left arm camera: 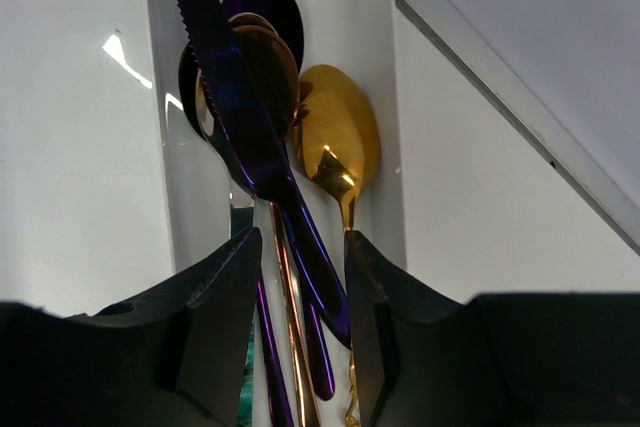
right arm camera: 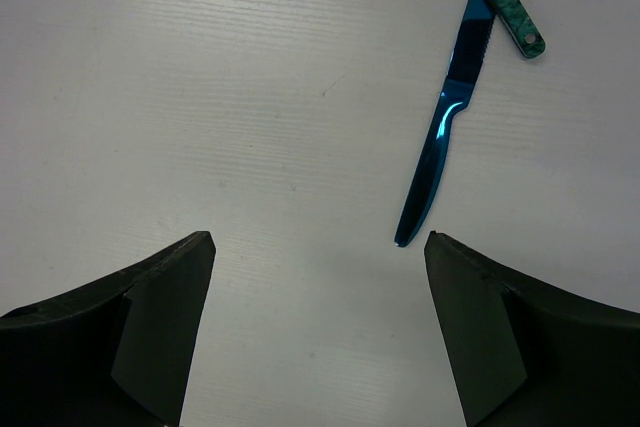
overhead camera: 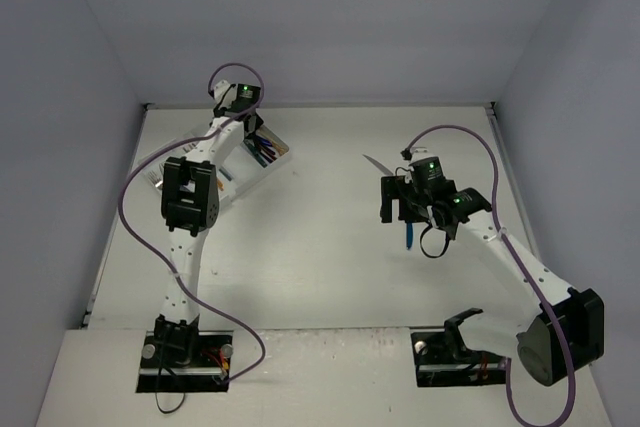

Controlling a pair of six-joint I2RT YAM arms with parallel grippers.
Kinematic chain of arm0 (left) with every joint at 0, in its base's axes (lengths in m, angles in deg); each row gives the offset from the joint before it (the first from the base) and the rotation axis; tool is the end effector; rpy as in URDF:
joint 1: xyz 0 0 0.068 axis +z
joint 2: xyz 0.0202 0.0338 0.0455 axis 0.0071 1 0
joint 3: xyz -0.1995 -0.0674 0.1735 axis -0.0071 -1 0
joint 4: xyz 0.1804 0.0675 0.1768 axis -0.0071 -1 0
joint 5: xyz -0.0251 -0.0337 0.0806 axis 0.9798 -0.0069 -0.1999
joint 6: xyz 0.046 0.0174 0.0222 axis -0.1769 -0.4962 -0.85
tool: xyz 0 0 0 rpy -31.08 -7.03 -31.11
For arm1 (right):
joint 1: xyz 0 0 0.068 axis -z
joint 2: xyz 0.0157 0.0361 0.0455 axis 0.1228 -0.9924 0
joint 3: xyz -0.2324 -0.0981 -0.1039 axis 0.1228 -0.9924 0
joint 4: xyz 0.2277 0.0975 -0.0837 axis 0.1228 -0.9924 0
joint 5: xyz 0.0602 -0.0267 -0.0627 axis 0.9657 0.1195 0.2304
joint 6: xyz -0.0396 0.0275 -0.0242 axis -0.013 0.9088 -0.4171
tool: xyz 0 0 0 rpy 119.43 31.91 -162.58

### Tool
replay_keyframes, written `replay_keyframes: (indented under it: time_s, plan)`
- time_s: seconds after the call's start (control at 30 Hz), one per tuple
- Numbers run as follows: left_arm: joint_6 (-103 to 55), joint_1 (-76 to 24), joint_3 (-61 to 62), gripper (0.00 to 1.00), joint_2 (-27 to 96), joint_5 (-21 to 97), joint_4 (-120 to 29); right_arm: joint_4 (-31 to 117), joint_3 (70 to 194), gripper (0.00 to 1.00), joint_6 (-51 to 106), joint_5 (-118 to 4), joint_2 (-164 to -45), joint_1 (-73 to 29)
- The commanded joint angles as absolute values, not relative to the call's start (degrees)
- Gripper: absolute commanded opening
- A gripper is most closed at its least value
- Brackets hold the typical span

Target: Sort the eating utensils into containers

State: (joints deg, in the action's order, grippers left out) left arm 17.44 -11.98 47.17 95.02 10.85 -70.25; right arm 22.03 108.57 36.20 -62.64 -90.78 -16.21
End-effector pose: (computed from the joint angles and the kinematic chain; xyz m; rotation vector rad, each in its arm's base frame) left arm 0.5348 -0.1055 0.2131 -0.9387 2.0230 -0.2537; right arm 0.2377 0.1035 0.2848 -0.1747 2.2378 0.4074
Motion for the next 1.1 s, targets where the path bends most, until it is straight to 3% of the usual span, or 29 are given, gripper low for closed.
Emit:
replay_keyframes:
  time_s: [0.0,0.47,0.77,1.07]
  plan:
    - [18.8,-11.6,50.2,0.36,94.5,7.2,-72.6,23.0,110.0,0.84,34.9,-60.4,-89.5,-15.8]
    - [20.2,-10.7,53.6,0.36,98.3,8.7,-74.0,23.0,110.5,0.84,34.2,-59.2,-91.7,-15.3]
    - [20.3,-10.9,46.9,0.36,91.0,7.4,-66.6,23.0,110.5,0.84,33.9,-58.3,-92.0,-15.1]
    - [19.9,-10.6,49.6,0.36,93.2,8.7,-64.5,23.1,110.8,0.84,33.4,-57.4,-93.0,-15.1]
